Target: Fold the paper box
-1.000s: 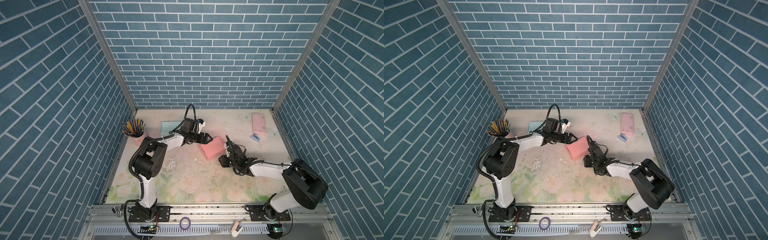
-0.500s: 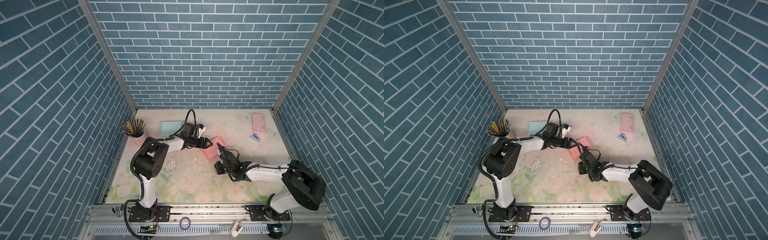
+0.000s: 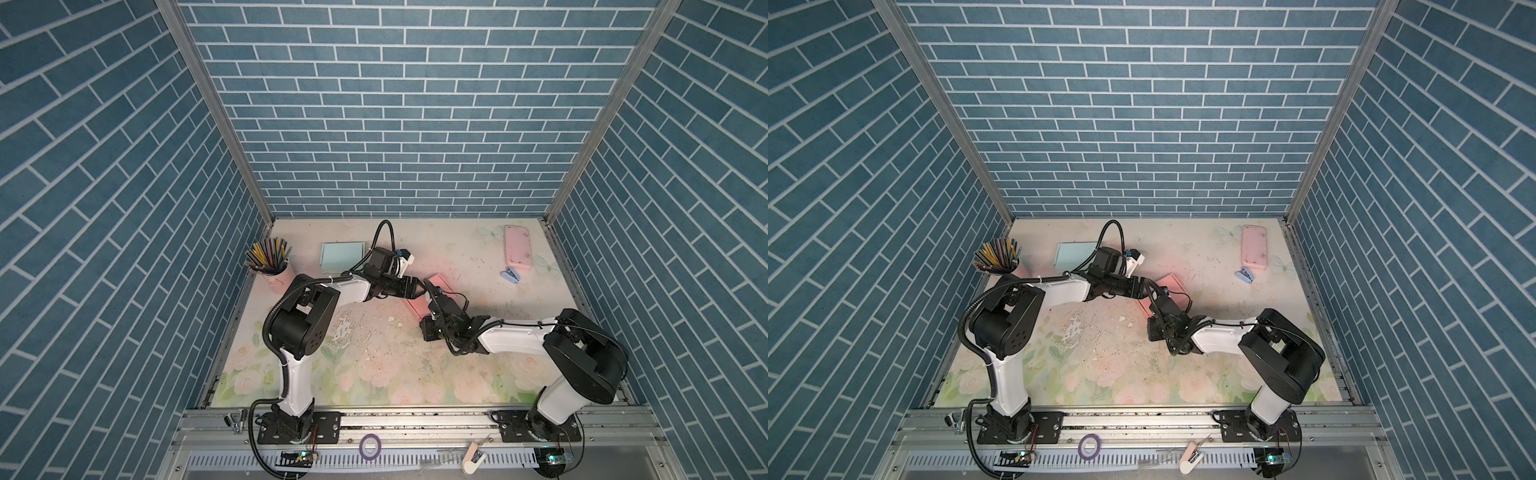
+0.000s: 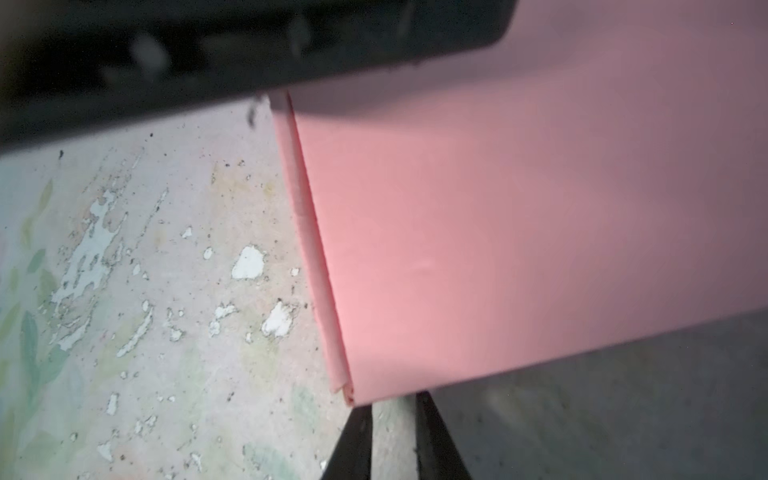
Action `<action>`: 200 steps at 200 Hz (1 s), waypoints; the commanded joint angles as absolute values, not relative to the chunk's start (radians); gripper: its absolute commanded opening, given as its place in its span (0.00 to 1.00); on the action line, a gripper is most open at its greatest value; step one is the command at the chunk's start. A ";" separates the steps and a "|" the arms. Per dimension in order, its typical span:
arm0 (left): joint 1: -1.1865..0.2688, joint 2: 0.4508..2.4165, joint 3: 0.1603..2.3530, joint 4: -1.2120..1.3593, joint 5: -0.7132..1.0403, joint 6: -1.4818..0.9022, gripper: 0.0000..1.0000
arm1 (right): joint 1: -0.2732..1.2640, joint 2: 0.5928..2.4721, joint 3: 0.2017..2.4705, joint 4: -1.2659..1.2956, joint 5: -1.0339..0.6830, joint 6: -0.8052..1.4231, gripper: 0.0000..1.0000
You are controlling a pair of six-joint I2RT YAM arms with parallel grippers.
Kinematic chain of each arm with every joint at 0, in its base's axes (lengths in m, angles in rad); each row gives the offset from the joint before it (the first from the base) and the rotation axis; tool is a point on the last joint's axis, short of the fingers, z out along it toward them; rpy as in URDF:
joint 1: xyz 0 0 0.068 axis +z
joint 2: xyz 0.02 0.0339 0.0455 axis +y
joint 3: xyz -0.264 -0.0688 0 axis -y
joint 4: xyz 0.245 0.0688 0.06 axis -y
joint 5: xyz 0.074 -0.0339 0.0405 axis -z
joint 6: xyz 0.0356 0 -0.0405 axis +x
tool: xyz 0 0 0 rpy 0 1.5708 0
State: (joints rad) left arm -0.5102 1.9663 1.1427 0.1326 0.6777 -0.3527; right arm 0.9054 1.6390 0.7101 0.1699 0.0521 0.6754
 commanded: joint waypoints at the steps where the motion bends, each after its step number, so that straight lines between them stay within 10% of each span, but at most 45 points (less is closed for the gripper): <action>1: -0.526 1.997 1.117 0.151 0.701 -0.370 0.76 | 0.909 1.661 0.729 0.189 0.084 0.695 0.20; 200: -0.506 1.983 1.114 0.145 0.699 -0.395 0.77 | 0.964 1.557 0.633 0.277 0.090 0.695 0.19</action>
